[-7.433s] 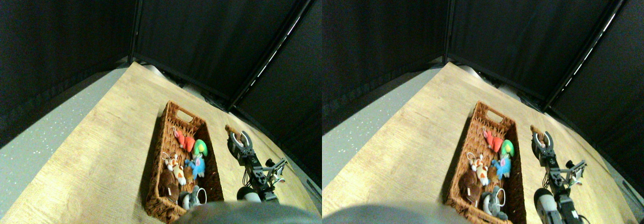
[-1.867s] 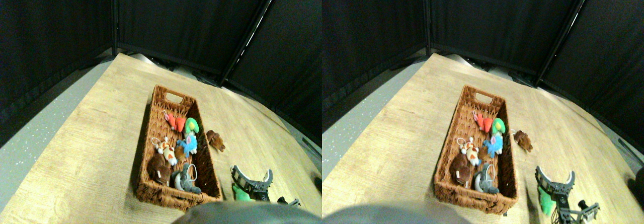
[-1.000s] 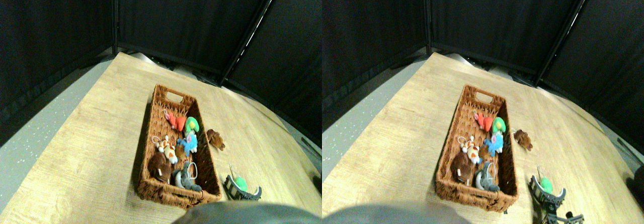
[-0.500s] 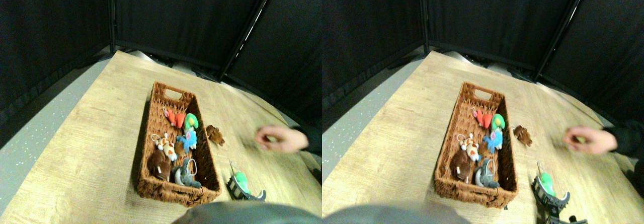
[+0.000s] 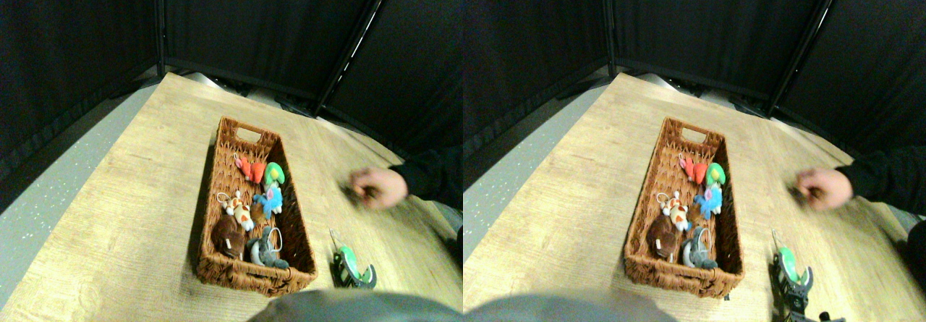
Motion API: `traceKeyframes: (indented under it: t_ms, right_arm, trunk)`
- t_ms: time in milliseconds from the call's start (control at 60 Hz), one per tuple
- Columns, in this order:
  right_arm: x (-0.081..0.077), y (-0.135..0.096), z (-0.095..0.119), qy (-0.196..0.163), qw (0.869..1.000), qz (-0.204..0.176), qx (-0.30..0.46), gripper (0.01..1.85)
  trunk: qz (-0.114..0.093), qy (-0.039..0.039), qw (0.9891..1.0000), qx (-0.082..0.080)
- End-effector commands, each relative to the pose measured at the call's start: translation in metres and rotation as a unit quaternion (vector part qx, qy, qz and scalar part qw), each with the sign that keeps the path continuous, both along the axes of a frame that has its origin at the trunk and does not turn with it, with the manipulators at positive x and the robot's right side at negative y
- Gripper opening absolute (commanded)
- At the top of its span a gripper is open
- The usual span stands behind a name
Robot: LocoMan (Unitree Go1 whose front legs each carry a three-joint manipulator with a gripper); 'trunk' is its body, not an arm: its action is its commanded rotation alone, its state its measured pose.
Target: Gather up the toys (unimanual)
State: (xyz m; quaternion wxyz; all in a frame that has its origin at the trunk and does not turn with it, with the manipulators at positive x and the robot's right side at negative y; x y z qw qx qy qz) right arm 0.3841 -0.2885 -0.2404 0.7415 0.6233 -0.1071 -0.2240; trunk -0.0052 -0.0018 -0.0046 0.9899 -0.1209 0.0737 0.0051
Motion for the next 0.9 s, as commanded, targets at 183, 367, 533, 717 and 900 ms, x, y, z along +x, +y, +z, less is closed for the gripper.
traceKeyframes:
  t_ms: [183, 367, 533, 717, 900]
  right_arm:
    - [0.005, 0.009, 0.015, -0.039, 0.998, -0.04, 0.009, 0.06]
    - [0.014, 0.015, 0.027, -0.038, 0.999, -0.009, -0.014, 0.06]
    - [0.027, 0.026, 0.049, -0.03, 0.997, 0.053, -0.05, 0.06]
    - [0.043, 0.044, 0.072, -0.034, 0.989, 0.112, -0.087, 0.06]
    - [0.058, 0.066, 0.098, -0.022, 0.98, 0.153, -0.123, 0.06]
  trunk:
    - [0.002, 0.0076, 0.9999, -0.007]
    - [0.004, 0.0026, 0.9999, -0.01]
    - [0.009, -0.0057, 0.9998, -0.015]
    - [0.022, -0.0143, 0.9993, -0.025]
    - [0.032, -0.0237, 0.9985, -0.037]
